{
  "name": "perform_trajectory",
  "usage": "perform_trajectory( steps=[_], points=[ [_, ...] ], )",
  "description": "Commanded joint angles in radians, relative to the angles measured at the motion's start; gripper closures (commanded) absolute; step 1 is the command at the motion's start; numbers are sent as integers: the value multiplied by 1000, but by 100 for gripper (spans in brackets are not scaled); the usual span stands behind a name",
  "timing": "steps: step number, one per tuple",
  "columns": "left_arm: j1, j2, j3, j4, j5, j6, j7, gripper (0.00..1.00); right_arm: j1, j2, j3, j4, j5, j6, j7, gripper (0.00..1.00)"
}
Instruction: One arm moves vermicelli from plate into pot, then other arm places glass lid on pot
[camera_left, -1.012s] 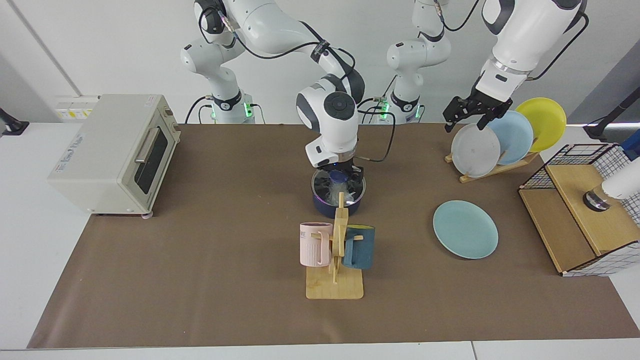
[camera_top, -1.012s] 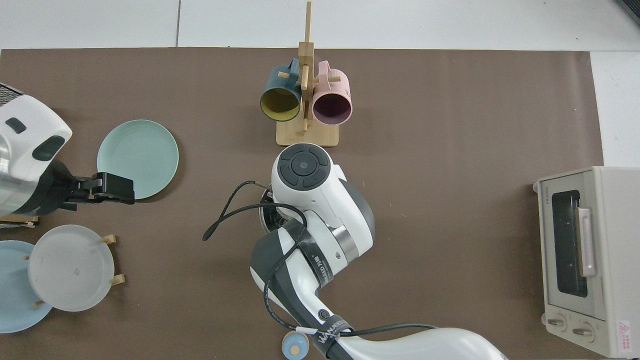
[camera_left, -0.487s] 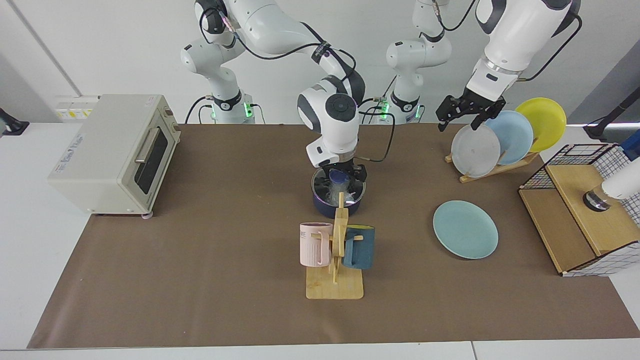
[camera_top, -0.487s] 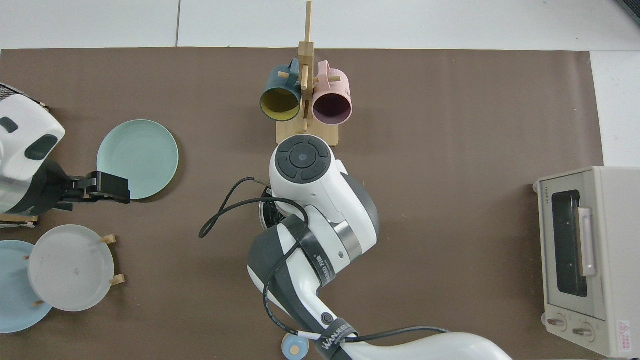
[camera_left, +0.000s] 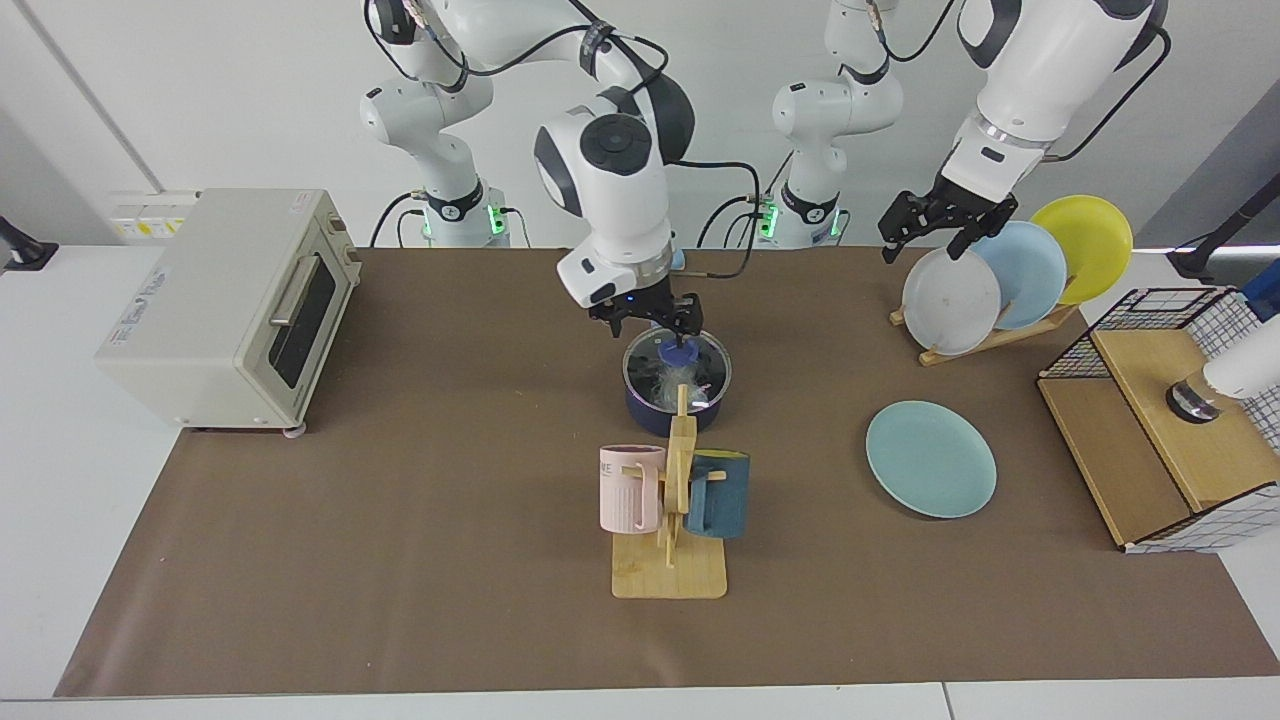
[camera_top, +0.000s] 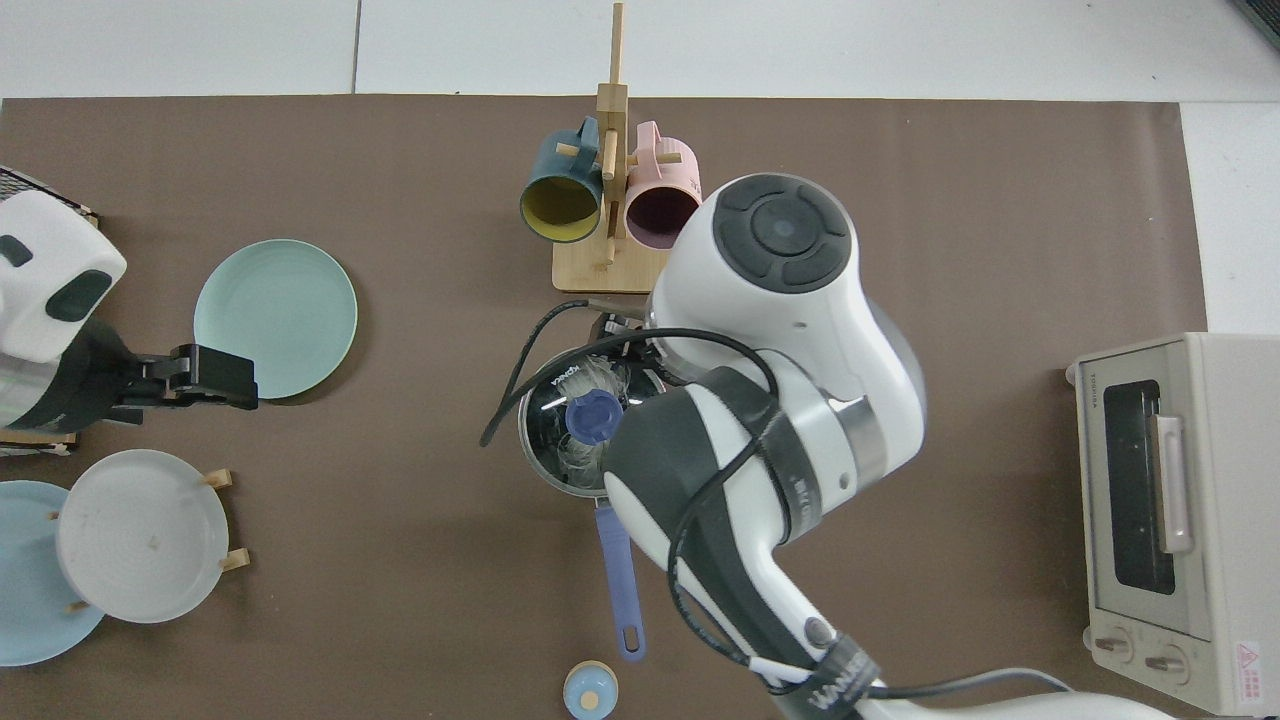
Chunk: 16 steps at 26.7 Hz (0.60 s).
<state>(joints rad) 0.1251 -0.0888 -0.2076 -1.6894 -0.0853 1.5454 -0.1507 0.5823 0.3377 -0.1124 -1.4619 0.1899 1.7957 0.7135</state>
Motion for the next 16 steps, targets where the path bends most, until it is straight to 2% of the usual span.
perform_trajectory(
  steps=[1,5,10,16],
  points=[
    [-1,-28,8,-27,-8,-16,14,0,-96,-61,10,-17,-32,-64,-172,0],
    [2,-25,8,-26,-8,-8,13,0,-160,-98,11,-17,-105,-96,-300,0],
    [2,-26,8,-26,-8,-11,13,0,-232,-129,10,-17,-150,-131,-462,0],
    [2,-26,8,-27,-8,-13,13,0,-308,-170,11,-20,-187,-150,-520,0]
  ],
)
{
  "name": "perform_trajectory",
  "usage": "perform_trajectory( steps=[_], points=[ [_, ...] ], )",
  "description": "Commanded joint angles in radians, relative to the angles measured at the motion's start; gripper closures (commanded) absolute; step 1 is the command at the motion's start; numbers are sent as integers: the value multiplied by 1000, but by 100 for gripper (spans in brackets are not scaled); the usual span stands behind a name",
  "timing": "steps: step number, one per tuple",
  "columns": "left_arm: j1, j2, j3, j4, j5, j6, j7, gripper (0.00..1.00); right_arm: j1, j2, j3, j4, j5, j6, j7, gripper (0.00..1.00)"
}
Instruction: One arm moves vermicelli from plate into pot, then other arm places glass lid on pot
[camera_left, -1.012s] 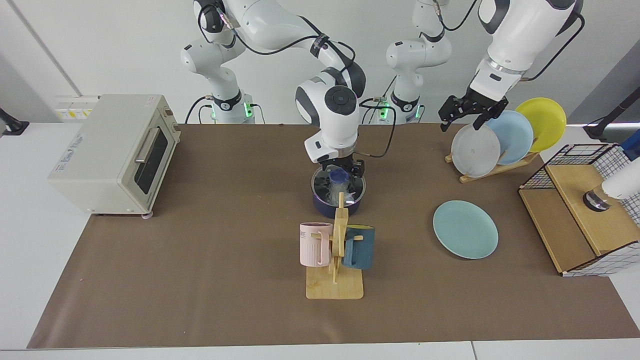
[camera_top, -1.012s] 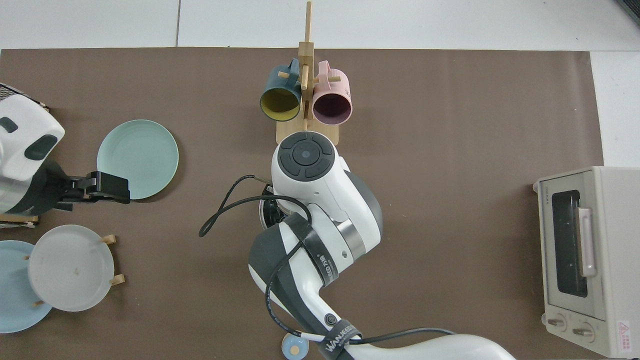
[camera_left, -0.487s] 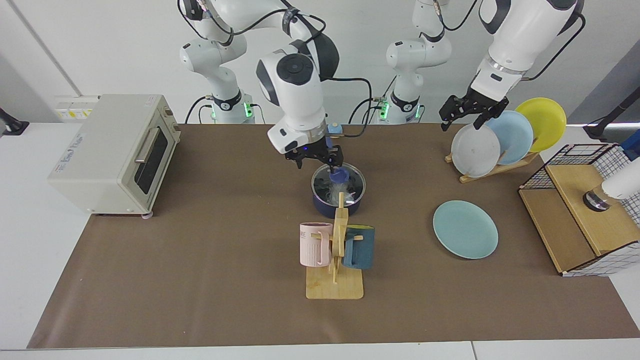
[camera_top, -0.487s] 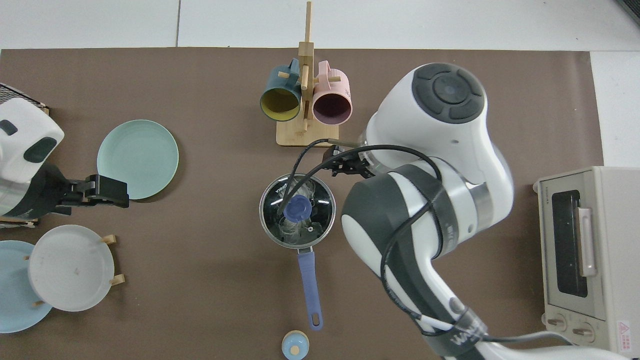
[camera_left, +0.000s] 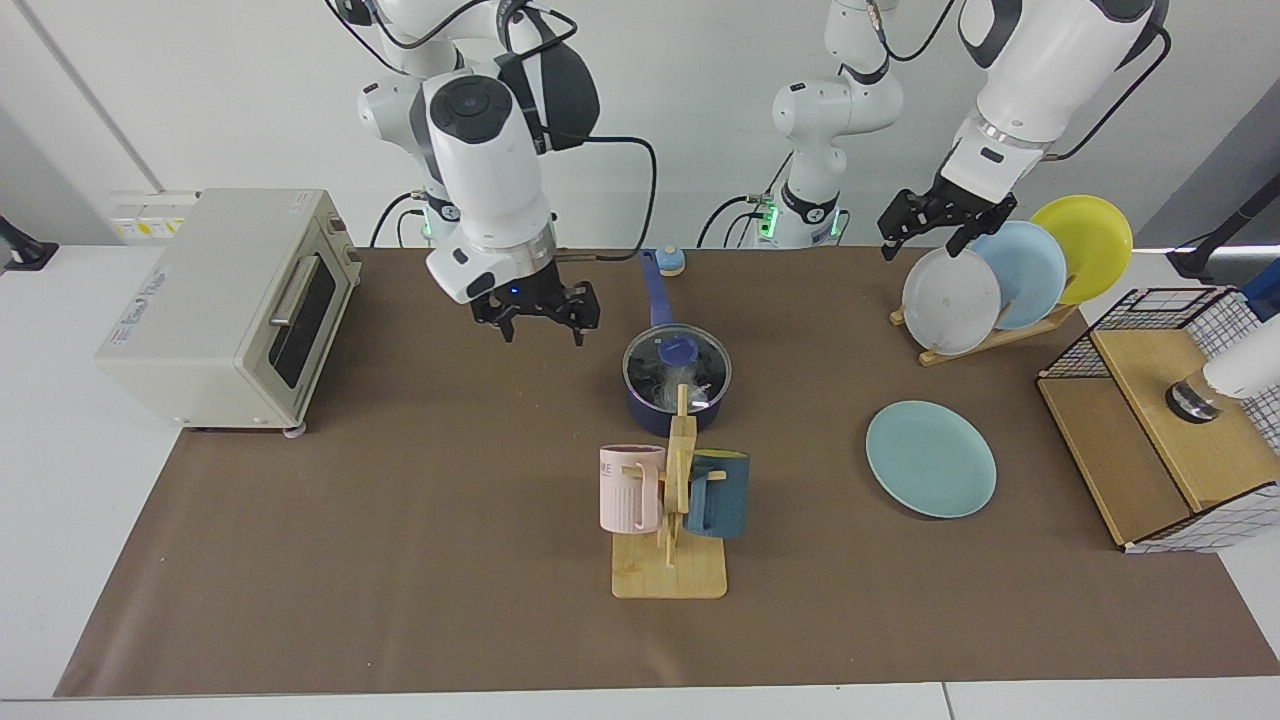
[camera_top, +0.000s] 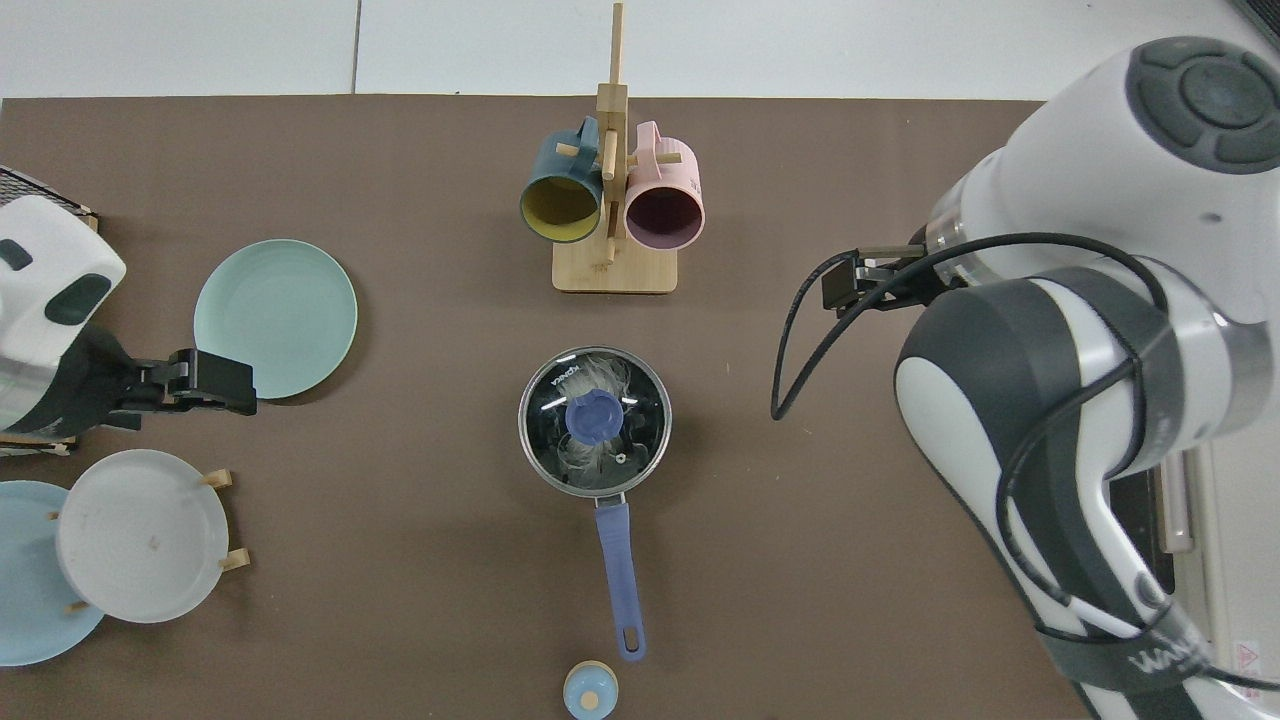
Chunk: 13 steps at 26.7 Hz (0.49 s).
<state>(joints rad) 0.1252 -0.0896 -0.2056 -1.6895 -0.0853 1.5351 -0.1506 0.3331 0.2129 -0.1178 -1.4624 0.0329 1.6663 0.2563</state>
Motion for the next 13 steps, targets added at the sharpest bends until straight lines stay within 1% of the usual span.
perform_trajectory(
  steps=[1,6,13],
  points=[
    [2,-25,6,-27,-8,-3,13,0,-69,-53,17,-19,-30,-22,-81,0],
    [2,-25,6,-27,-8,0,13,0,-147,-69,17,-18,-31,-36,-231,0],
    [2,-27,6,-27,-8,0,13,0,-226,-76,12,-16,-30,-72,-322,0]
  ],
)
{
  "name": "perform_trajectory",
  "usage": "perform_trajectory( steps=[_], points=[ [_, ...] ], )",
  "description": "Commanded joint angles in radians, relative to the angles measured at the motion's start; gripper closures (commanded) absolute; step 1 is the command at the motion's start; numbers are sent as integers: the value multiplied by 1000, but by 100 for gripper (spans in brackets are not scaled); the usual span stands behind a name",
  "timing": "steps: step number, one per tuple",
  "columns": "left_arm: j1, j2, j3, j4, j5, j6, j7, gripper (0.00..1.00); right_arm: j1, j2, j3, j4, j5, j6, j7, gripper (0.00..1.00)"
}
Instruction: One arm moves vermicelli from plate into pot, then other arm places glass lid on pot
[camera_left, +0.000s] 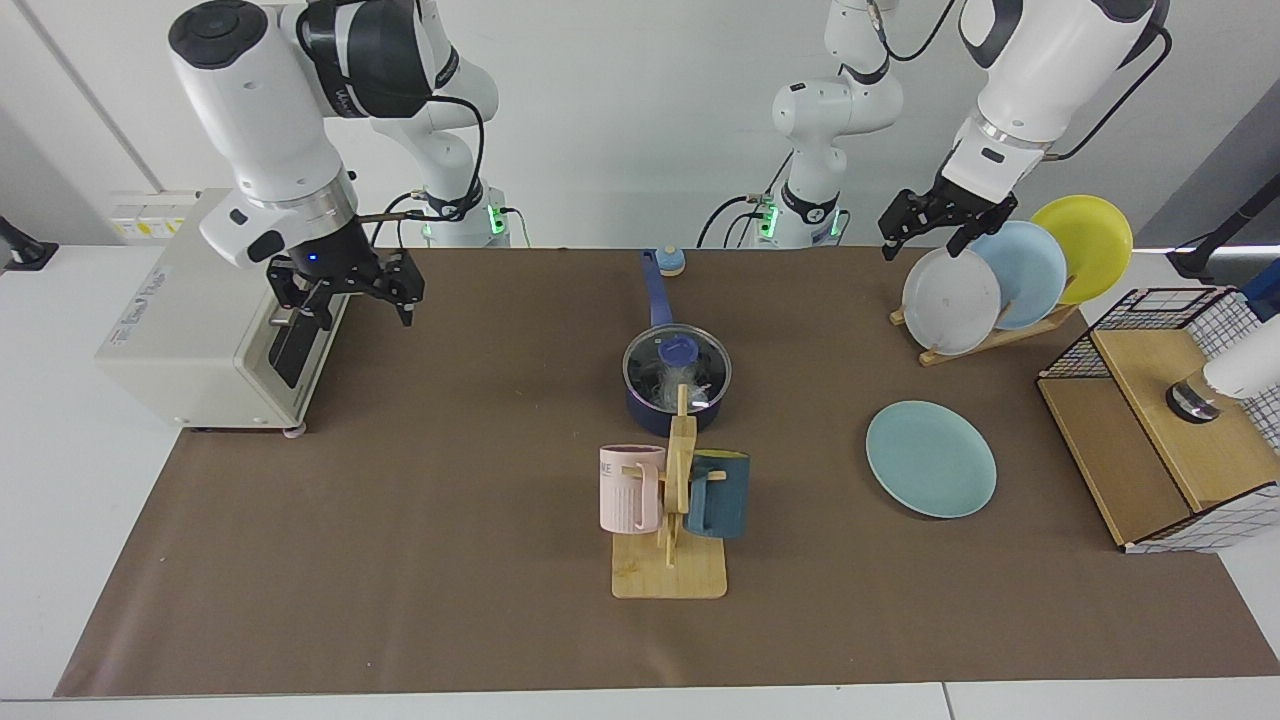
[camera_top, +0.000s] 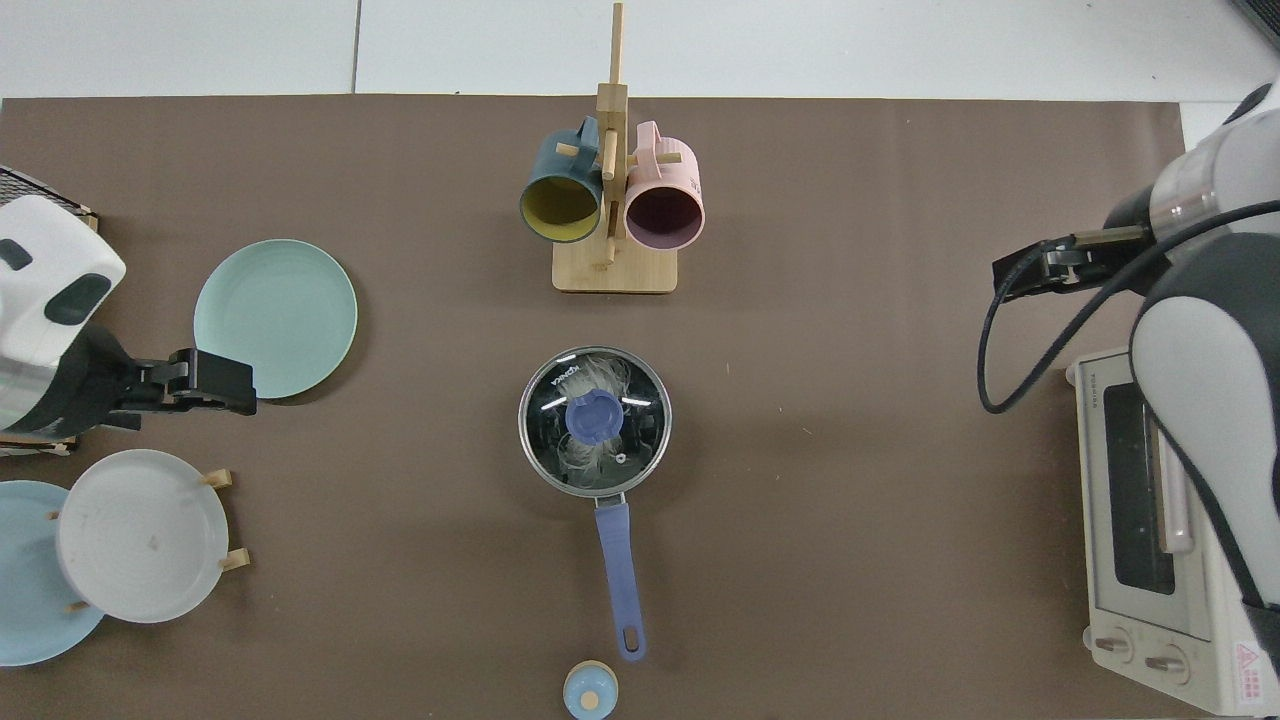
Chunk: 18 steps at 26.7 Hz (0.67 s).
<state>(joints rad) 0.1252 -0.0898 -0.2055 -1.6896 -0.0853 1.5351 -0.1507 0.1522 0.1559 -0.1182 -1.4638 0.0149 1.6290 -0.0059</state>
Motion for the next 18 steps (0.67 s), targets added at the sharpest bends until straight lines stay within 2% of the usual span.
perform_trajectory(
  steps=[1,8,18],
  points=[
    [2,-27,6,-27,-8,0,14,0,-52,-22,12,-15,-13,-44,-62,0],
    [2,-24,6,-30,-8,3,14,0,-92,-50,17,-21,-15,-54,-63,0],
    [2,-24,6,-32,-8,8,14,0,-94,-82,17,-78,-19,-51,-57,0]
  ],
)
